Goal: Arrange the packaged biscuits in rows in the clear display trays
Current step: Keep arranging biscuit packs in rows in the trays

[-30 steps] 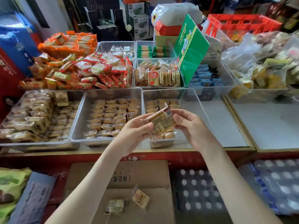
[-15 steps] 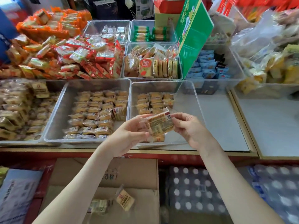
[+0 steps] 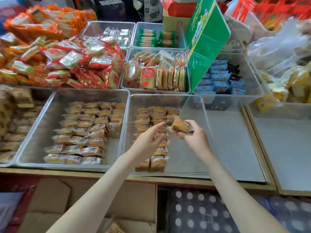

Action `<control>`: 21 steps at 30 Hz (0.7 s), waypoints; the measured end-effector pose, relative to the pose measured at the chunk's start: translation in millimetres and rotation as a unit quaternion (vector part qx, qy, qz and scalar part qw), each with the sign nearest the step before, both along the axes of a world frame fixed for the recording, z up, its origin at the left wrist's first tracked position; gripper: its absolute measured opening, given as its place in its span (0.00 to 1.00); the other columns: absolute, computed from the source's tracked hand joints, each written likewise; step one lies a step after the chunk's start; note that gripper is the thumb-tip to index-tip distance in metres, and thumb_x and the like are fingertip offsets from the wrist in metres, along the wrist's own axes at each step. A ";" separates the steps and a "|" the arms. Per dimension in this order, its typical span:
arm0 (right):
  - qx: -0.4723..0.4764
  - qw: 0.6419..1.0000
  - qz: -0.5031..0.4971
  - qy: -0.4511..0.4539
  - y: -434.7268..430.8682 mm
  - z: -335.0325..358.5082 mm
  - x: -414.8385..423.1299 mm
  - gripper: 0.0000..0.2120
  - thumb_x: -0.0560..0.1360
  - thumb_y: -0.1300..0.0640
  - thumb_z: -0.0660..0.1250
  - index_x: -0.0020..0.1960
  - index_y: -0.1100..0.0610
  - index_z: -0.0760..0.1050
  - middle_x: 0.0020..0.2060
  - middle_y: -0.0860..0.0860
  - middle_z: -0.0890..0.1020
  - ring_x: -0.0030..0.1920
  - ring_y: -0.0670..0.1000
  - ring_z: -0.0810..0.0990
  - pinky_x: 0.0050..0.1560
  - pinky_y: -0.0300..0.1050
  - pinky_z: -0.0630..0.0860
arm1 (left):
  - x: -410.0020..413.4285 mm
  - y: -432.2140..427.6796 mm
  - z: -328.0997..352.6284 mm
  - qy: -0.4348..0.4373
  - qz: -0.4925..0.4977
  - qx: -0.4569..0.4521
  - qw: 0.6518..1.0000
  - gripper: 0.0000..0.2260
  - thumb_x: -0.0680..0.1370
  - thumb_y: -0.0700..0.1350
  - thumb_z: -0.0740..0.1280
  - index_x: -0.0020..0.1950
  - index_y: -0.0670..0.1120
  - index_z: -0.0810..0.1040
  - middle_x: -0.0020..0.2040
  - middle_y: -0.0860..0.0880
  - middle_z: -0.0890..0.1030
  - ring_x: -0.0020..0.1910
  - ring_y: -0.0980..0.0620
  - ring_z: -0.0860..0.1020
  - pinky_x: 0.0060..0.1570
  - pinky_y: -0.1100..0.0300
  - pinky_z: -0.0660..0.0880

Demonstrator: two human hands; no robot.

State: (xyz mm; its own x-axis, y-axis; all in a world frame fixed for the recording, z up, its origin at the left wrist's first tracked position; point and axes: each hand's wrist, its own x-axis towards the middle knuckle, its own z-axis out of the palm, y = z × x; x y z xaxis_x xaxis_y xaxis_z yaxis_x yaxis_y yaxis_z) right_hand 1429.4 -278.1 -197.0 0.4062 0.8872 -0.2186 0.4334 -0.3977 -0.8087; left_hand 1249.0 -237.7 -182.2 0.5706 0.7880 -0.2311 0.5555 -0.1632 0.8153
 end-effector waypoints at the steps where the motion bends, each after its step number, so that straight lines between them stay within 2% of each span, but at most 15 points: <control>1: -0.013 1.000 -0.021 -0.003 9.9 -10.4 10.4 0.16 0.71 0.63 0.74 0.56 0.51 0.75 0.50 0.50 0.80 0.50 0.54 0.79 0.47 0.42 0.73 | 4.1 7.4 -11.5 0.082 -0.025 0.083 0.993 0.25 0.83 0.51 0.58 0.79 0.53 0.55 0.78 0.52 0.61 0.77 0.53 0.59 0.73 0.60 0.57; 2: -0.030 0.999 -0.028 -0.010 19.8 -20.6 18.4 0.17 0.70 0.65 0.74 0.54 0.52 0.76 0.51 0.52 0.79 0.52 0.56 0.79 0.50 0.45 0.75 | 7.9 14.4 -24.4 0.147 -0.049 0.137 0.978 0.28 0.83 0.53 0.57 0.80 0.52 0.50 0.80 0.51 0.54 0.79 0.51 0.51 0.76 0.55 0.49; 4: -0.066 0.998 -0.019 0.002 38.8 -40.3 24.5 0.19 0.68 0.67 0.75 0.55 0.54 0.77 0.52 0.53 0.78 0.53 0.58 0.78 0.56 0.50 0.76 | 12.9 26.0 -47.8 0.263 -0.091 0.169 0.945 0.33 0.82 0.60 0.54 0.80 0.52 0.42 0.81 0.48 0.42 0.79 0.49 0.39 0.77 0.46 0.38; 7: -0.089 0.995 -0.034 0.036 62.0 -68.8 17.6 0.23 0.71 0.67 0.73 0.62 0.58 0.71 0.56 0.54 0.79 0.57 0.57 0.77 0.59 0.48 0.74 | 14.2 34.4 -74.8 0.360 -0.136 0.161 0.909 0.38 0.79 0.68 0.48 0.79 0.51 0.34 0.79 0.46 0.34 0.78 0.47 0.34 0.75 0.42 0.33; 9: -0.092 0.992 -0.068 0.056 72.0 -85.4 10.3 0.31 0.73 0.66 0.71 0.72 0.61 0.62 0.65 0.57 0.75 0.64 0.57 0.74 0.64 0.48 0.70 | 13.9 36.4 -83.3 0.383 -0.148 0.161 0.898 0.38 0.79 0.69 0.45 0.78 0.51 0.31 0.78 0.46 0.32 0.77 0.47 0.33 0.74 0.42 0.32; 11: -0.117 0.988 -0.082 0.066 76.3 -97.9 6.3 0.34 0.78 0.63 0.66 0.78 0.58 0.53 0.69 0.58 0.71 0.67 0.58 0.72 0.66 0.50 0.68 | 14.1 36.5 -86.5 0.387 -0.150 0.158 0.896 0.38 0.79 0.69 0.45 0.78 0.51 0.31 0.78 0.46 0.32 0.77 0.47 0.32 0.74 0.42 0.31; 13: -0.142 0.985 -0.071 0.061 77.0 -103.0 6.6 0.33 0.80 0.61 0.63 0.79 0.54 0.50 0.70 0.58 0.71 0.68 0.59 0.71 0.65 0.52 0.69 | 15.4 35.2 -84.0 0.377 -0.151 0.149 0.902 0.37 0.80 0.68 0.46 0.78 0.51 0.32 0.78 0.46 0.32 0.77 0.47 0.32 0.73 0.43 0.30; 15: -0.150 0.985 -0.064 0.058 78.8 -100.3 8.7 0.36 0.79 0.61 0.64 0.79 0.53 0.46 0.72 0.59 0.68 0.70 0.59 0.69 0.67 0.53 0.67 | 13.4 34.7 -74.9 0.340 -0.145 0.146 0.918 0.36 0.80 0.66 0.49 0.79 0.50 0.35 0.79 0.46 0.35 0.77 0.48 0.33 0.72 0.47 0.30; 17: -0.142 0.987 -0.069 0.038 79.4 -83.4 7.6 0.44 0.77 0.62 0.68 0.79 0.53 0.40 0.76 0.60 0.60 0.74 0.60 0.63 0.70 0.54 0.64 | 1.9 33.3 -58.6 0.276 -0.120 0.175 0.937 0.33 0.82 0.62 0.51 0.80 0.50 0.41 0.80 0.48 0.39 0.78 0.49 0.36 0.73 0.51 0.32; 19: -0.111 0.990 -0.058 -0.068 73.7 -55.4 -4.0 0.49 0.75 0.62 0.71 0.79 0.53 0.37 0.77 0.60 0.54 0.75 0.61 0.57 0.72 0.56 0.59 | -24.1 32.7 -46.2 0.203 -0.064 0.239 0.947 0.29 0.83 0.59 0.52 0.81 0.49 0.49 0.81 0.48 0.46 0.79 0.50 0.42 0.74 0.55 0.34; 21: -0.001 0.983 -0.018 -0.184 65.2 -24.4 -34.2 0.48 0.74 0.65 0.70 0.79 0.54 0.40 0.76 0.58 0.55 0.75 0.57 0.54 0.74 0.54 0.57 | -64.1 33.0 -42.8 0.164 0.004 0.296 0.941 0.27 0.82 0.57 0.51 0.79 0.47 0.60 0.79 0.46 0.57 0.79 0.47 0.52 0.75 0.52 0.40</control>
State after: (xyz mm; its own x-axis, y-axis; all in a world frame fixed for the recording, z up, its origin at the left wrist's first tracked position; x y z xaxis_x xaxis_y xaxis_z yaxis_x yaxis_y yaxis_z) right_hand 1395.2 -212.9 -221.4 0.4889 0.8707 -0.0527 0.6821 -0.4193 -0.5991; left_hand 1184.9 -204.7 -225.0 0.5379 0.8384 0.0876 0.7649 -0.5291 0.3674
